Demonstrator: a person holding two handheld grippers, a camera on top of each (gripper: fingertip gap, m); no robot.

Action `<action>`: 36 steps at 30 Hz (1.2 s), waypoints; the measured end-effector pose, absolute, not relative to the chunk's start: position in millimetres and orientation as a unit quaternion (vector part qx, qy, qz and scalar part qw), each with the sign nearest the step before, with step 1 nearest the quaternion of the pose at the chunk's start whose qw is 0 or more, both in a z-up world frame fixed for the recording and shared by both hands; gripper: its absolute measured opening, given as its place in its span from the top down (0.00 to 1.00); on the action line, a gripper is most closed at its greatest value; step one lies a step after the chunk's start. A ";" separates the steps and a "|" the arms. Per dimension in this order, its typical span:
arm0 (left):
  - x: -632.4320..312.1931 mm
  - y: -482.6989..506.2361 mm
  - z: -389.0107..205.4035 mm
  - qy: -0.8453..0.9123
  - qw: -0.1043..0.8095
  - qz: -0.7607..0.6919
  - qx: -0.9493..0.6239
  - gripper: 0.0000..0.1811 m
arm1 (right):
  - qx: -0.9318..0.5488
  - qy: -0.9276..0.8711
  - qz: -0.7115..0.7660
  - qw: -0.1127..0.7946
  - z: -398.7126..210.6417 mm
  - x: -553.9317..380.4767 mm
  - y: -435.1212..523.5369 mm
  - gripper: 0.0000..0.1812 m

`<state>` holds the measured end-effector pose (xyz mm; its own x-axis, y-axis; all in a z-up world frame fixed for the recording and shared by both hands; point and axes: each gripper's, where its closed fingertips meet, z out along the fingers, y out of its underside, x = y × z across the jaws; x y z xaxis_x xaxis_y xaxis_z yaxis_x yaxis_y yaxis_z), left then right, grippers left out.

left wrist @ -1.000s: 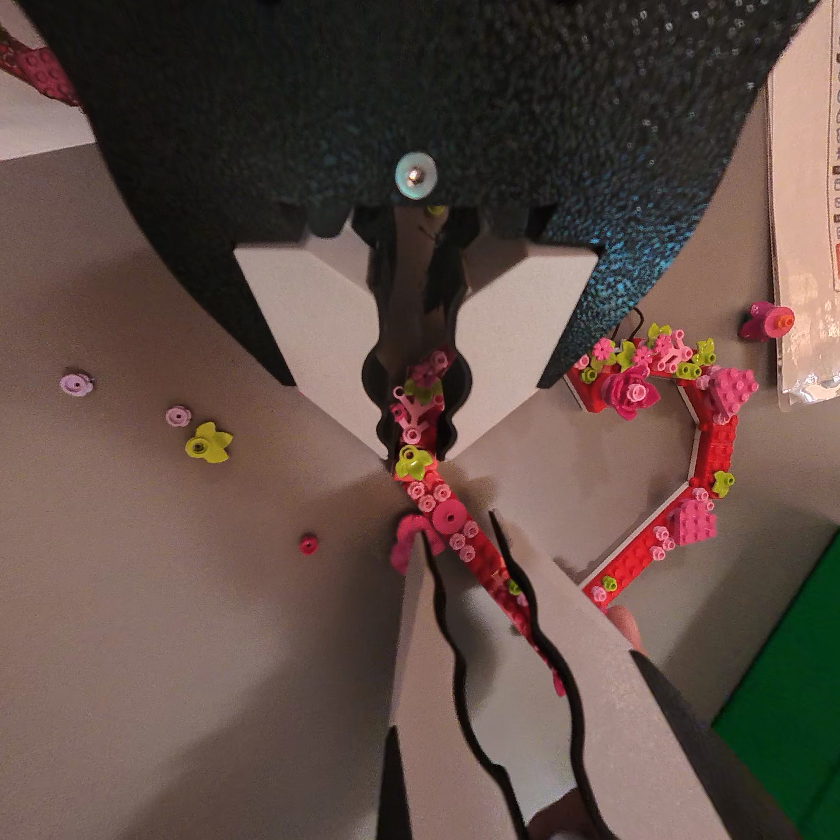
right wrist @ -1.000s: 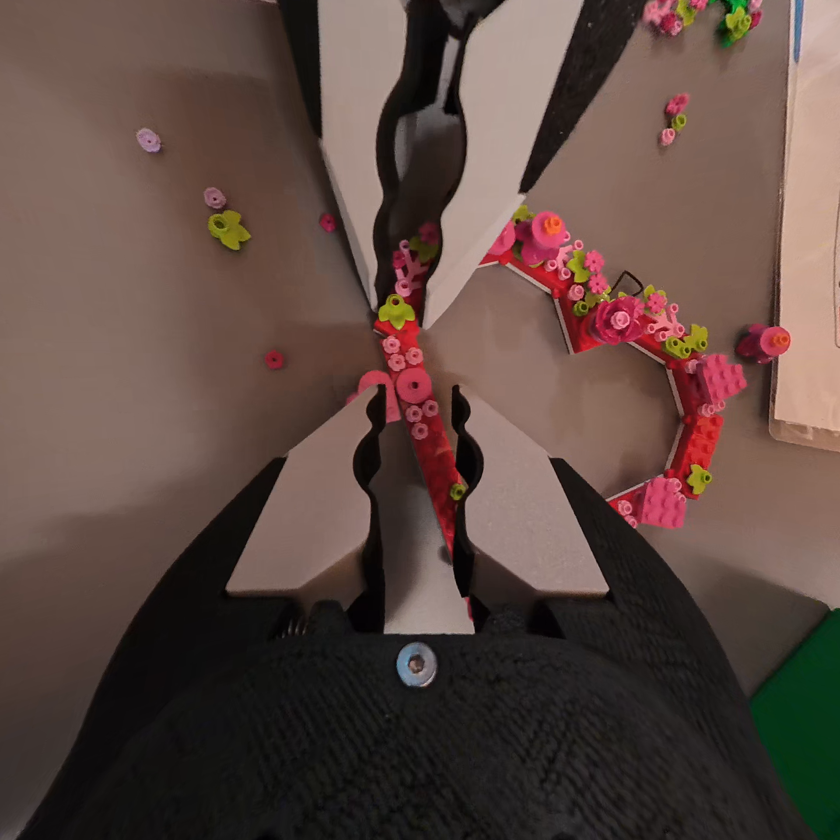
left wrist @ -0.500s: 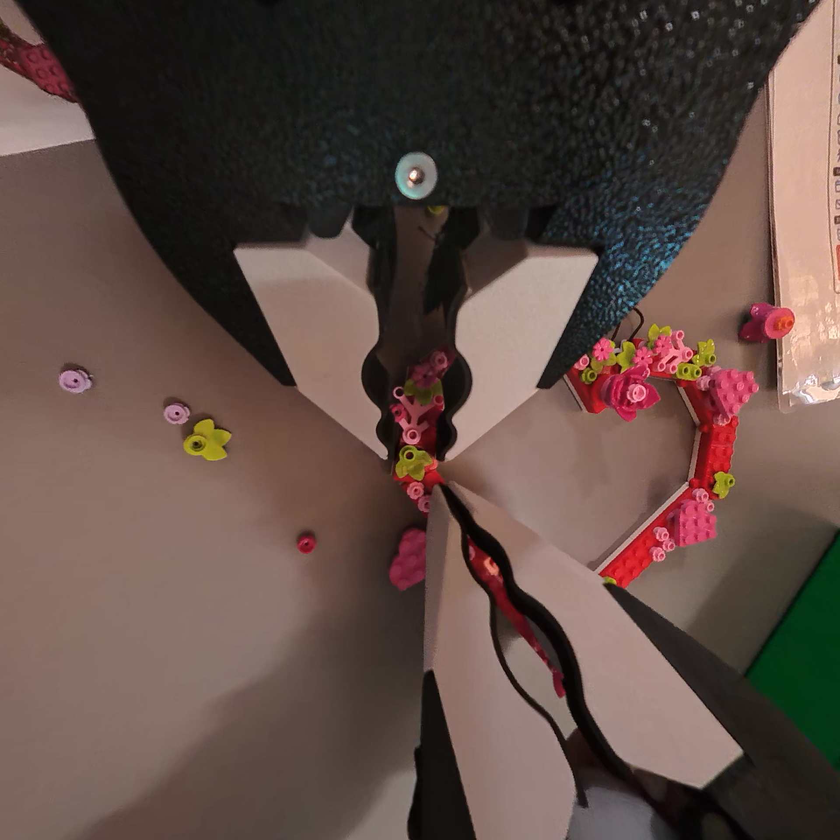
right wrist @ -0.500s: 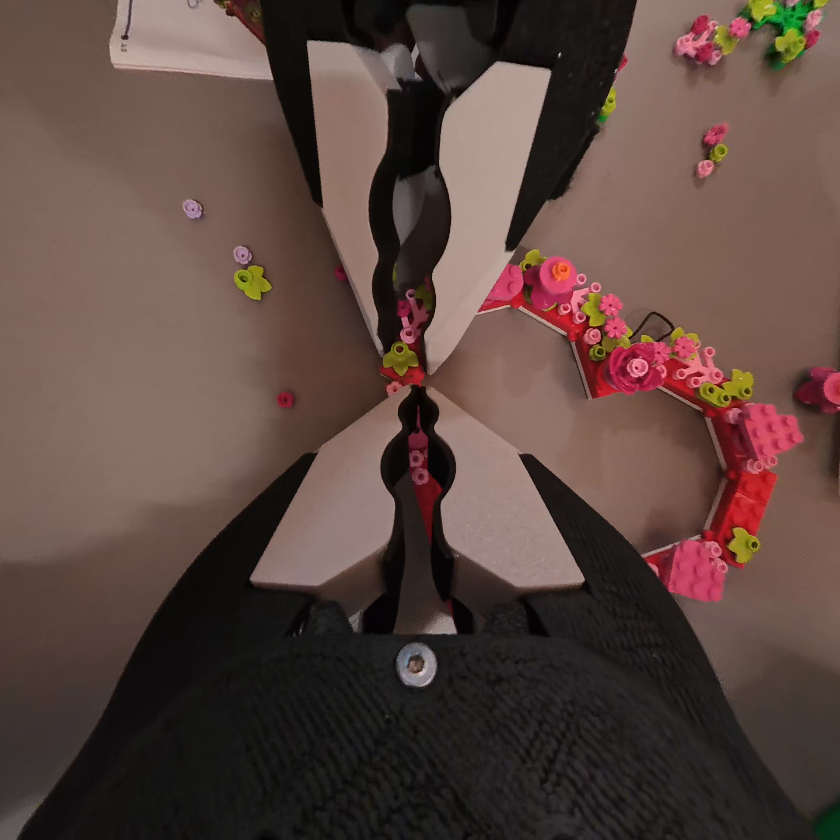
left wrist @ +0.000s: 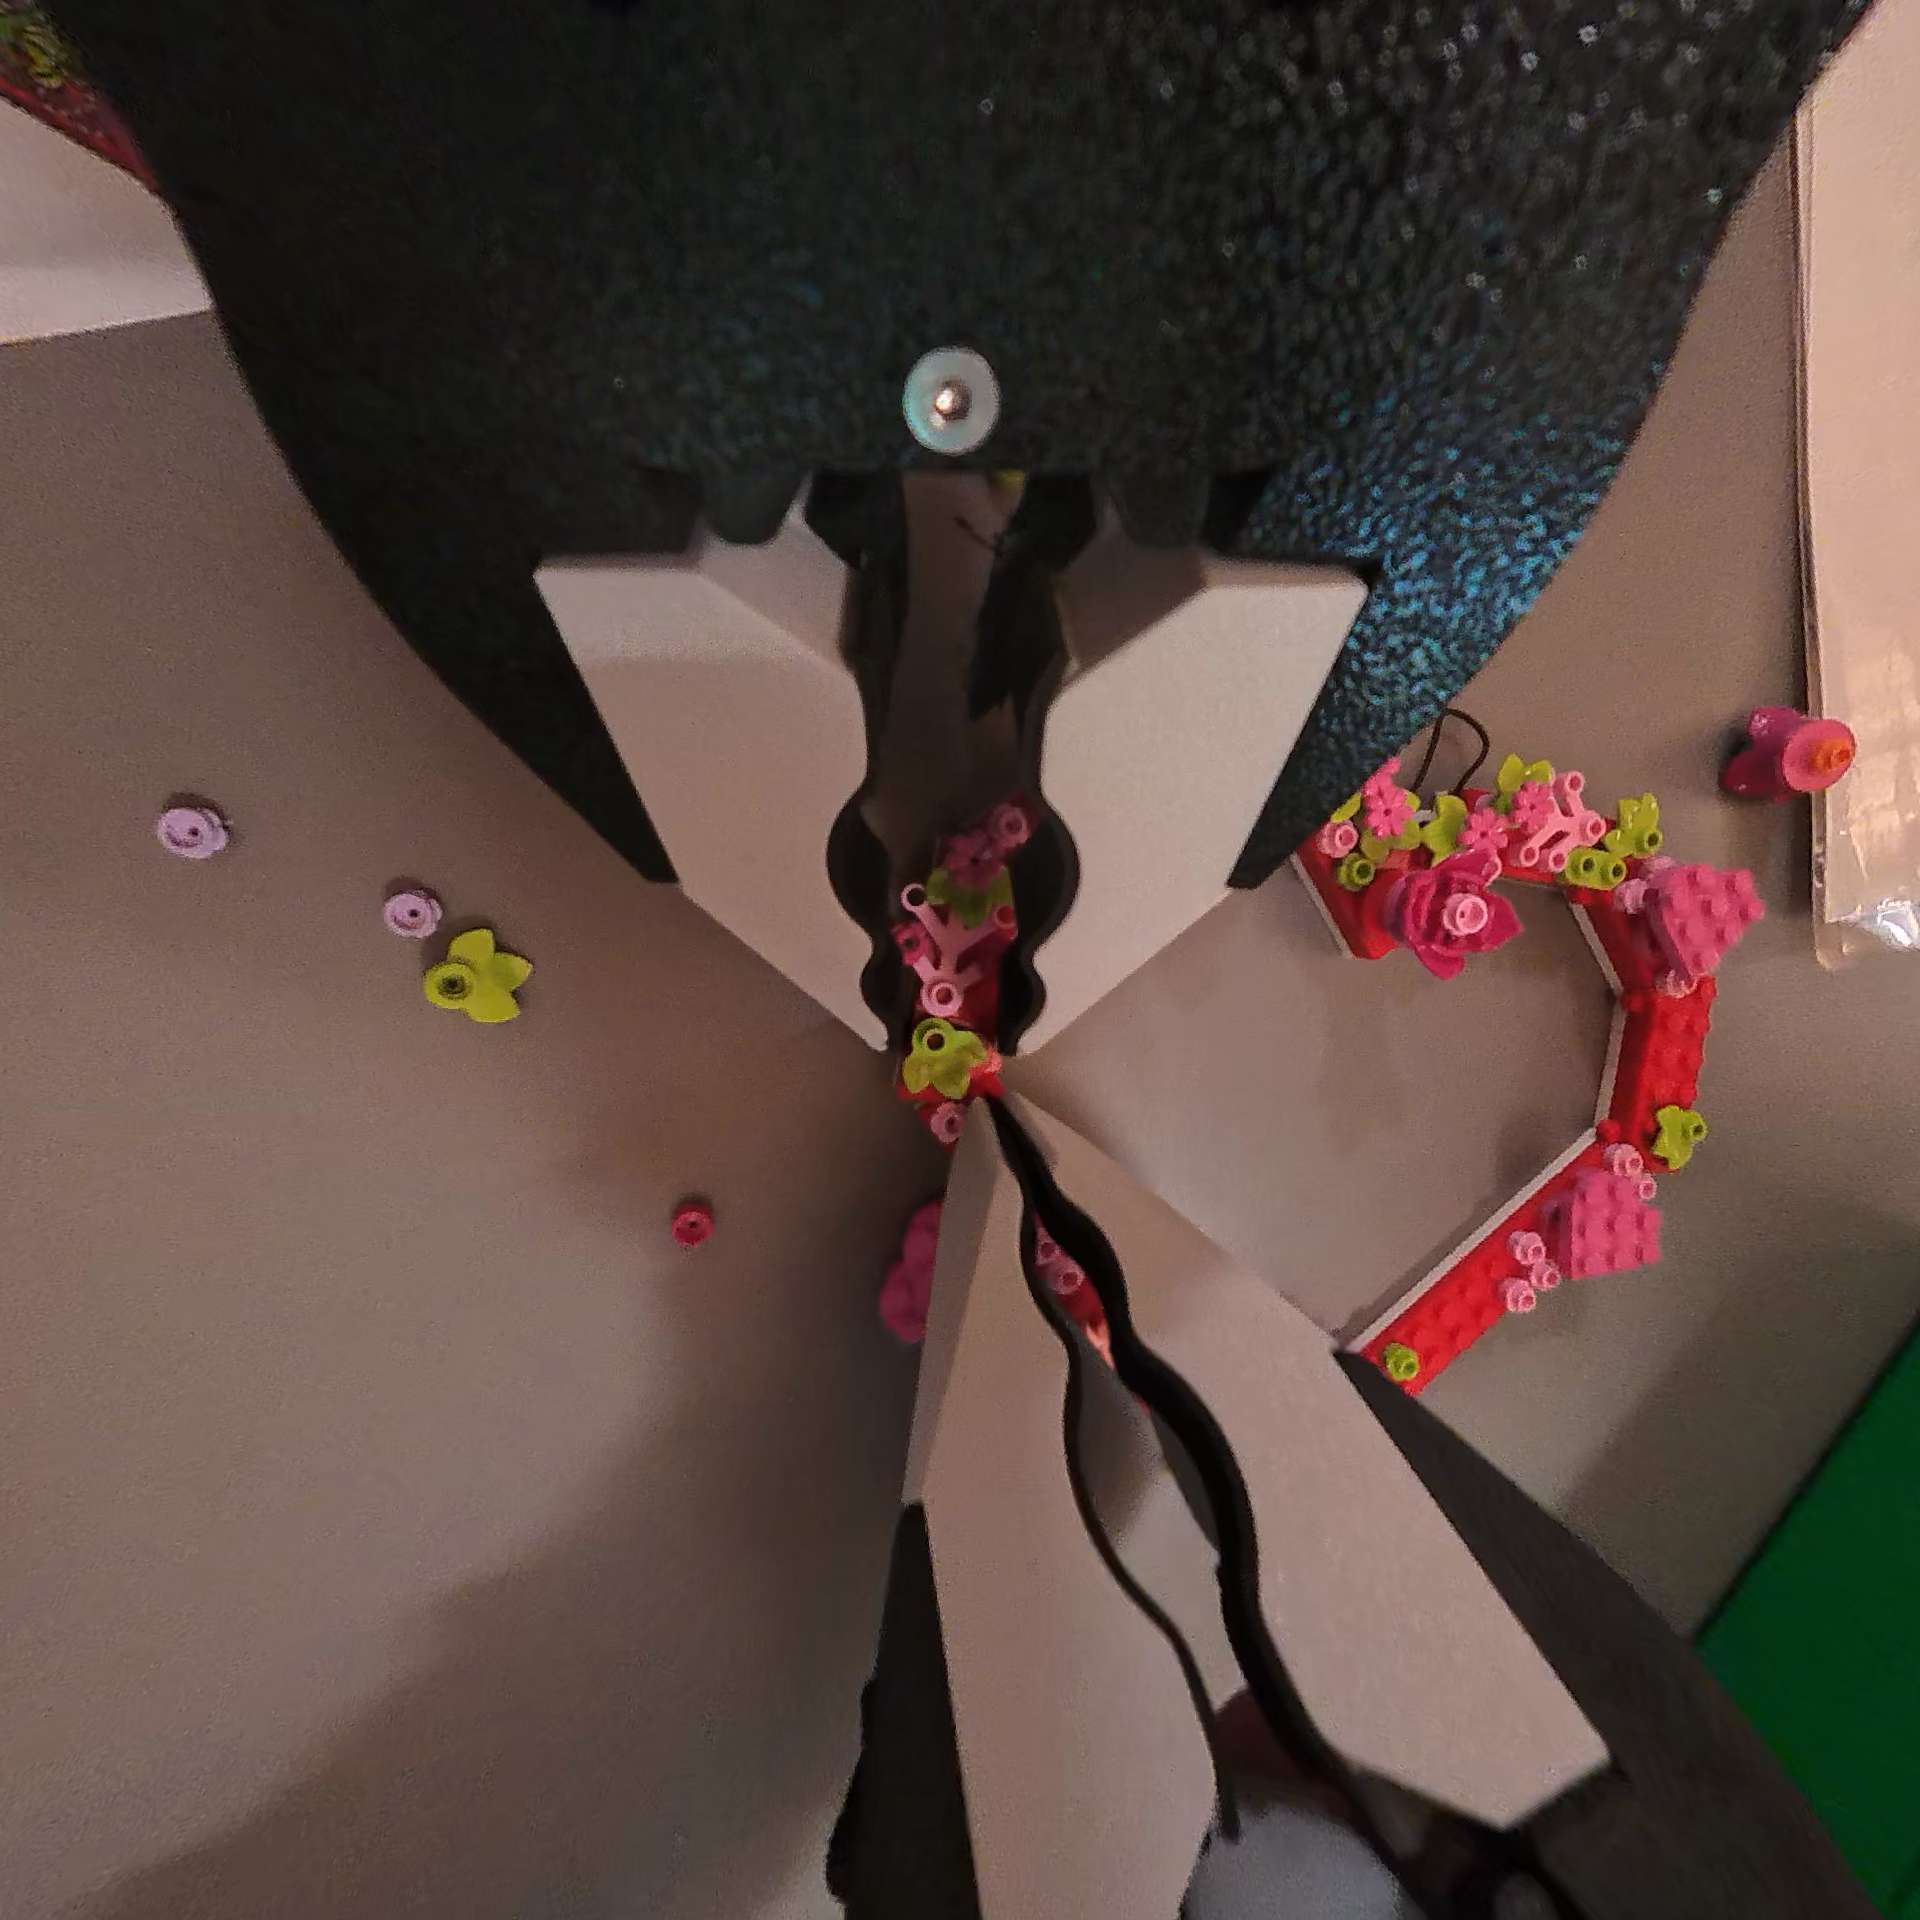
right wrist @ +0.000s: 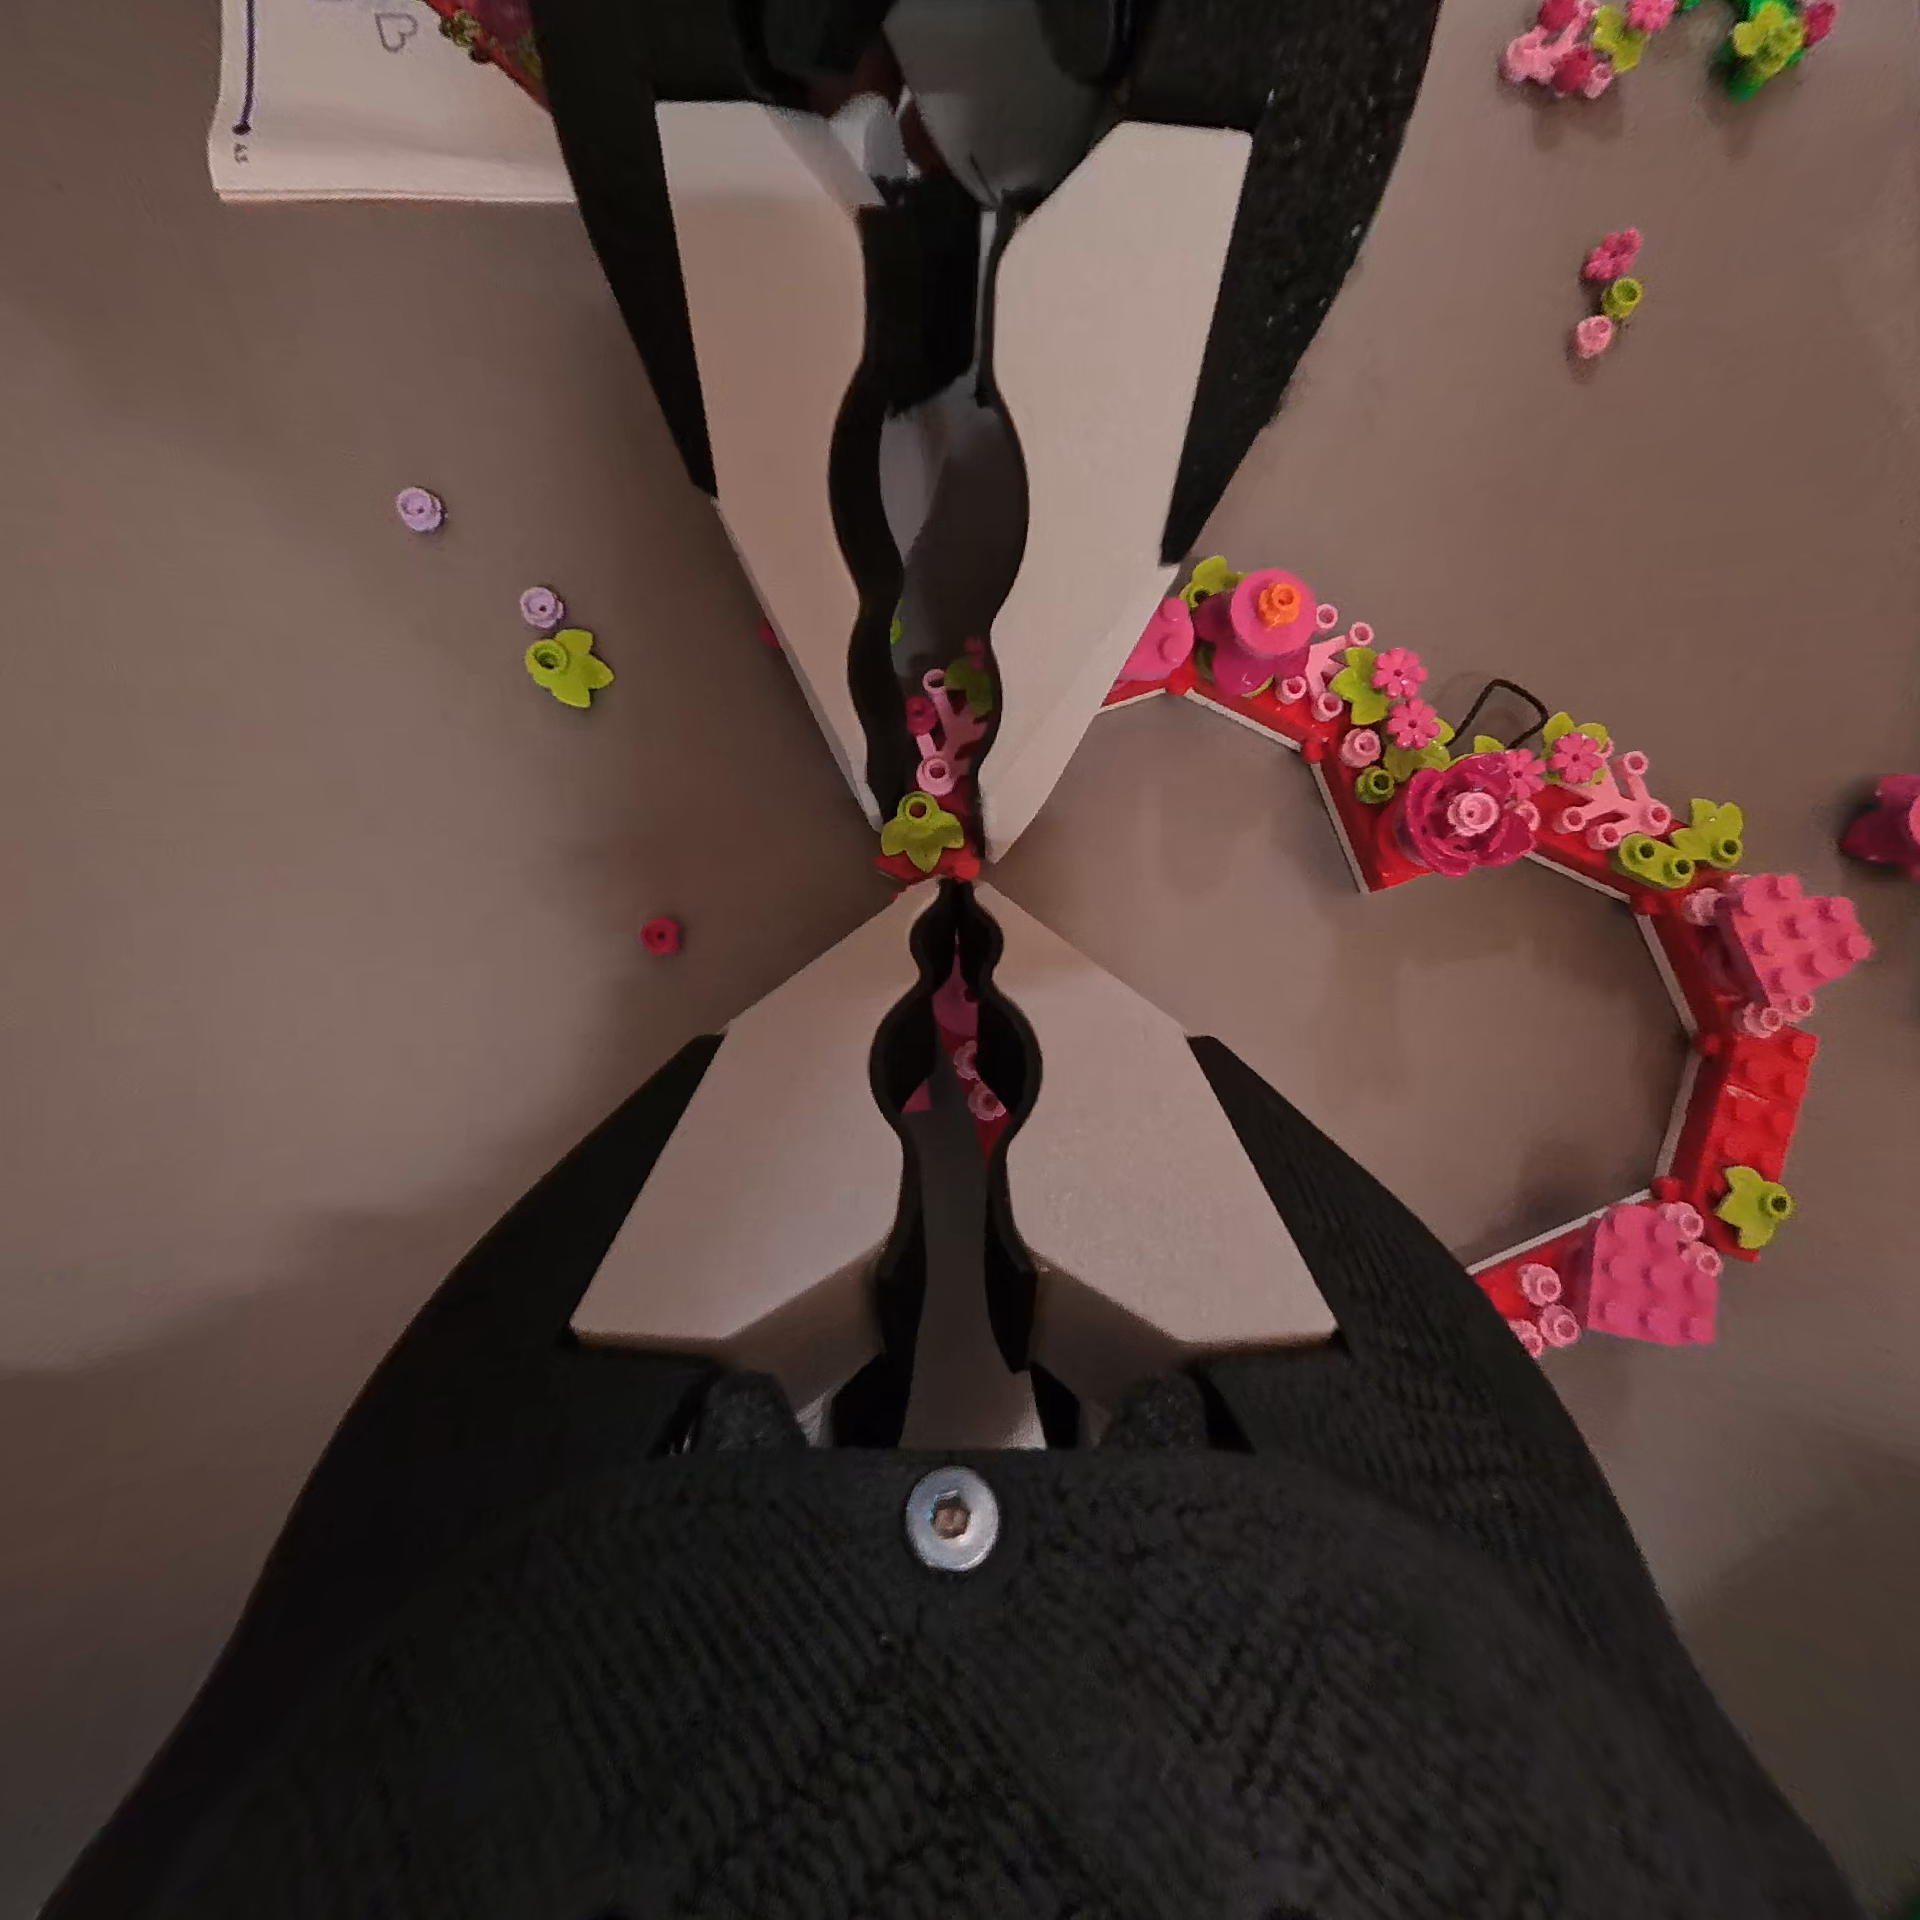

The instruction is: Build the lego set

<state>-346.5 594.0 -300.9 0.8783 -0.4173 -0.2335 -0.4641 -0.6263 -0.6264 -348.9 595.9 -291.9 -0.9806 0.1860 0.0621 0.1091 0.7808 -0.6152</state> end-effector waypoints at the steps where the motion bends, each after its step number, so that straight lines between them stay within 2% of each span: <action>1: -346.5 594.0 -300.9 0.244 0.356 0.033 -0.901 0.91 | -0.082 -0.935 0.339 0.069 -286.0 -349.9 595.5 0.99; 8: -346.5 594.0 -300.8 0.242 0.355 0.031 -0.902 0.91 | -0.075 -0.951 0.289 0.075 -291.6 -348.4 618.0 0.86; 12: -346.5 594.0 -300.8 0.240 0.355 0.031 -0.903 0.91 | -0.082 -0.951 0.294 0.051 -292.1 -348.7 615.2 0.95; 16: -346.6 594.0 -300.8 0.239 0.354 0.030 -0.904 0.91 | -0.085 -0.940 0.329 0.033 -285.7 -347.9 604.8 0.95; 19: -346.5 594.1 -300.8 0.239 0.354 0.030 -0.904 0.91 | -0.085 -0.937 0.336 0.041 -284.8 -351.5 599.5 1.00; 32: -345.2 597.0 -300.8 0.234 0.351 0.033 -0.906 0.91 | -0.095 -0.938 0.328 0.049 -290.3 -351.0 600.6 1.00; 36: -345.2 597.3 -300.5 0.233 0.354 0.035 -0.905 0.91 | -0.127 -0.921 0.366 0.040 -272.3 -340.1 610.0 0.85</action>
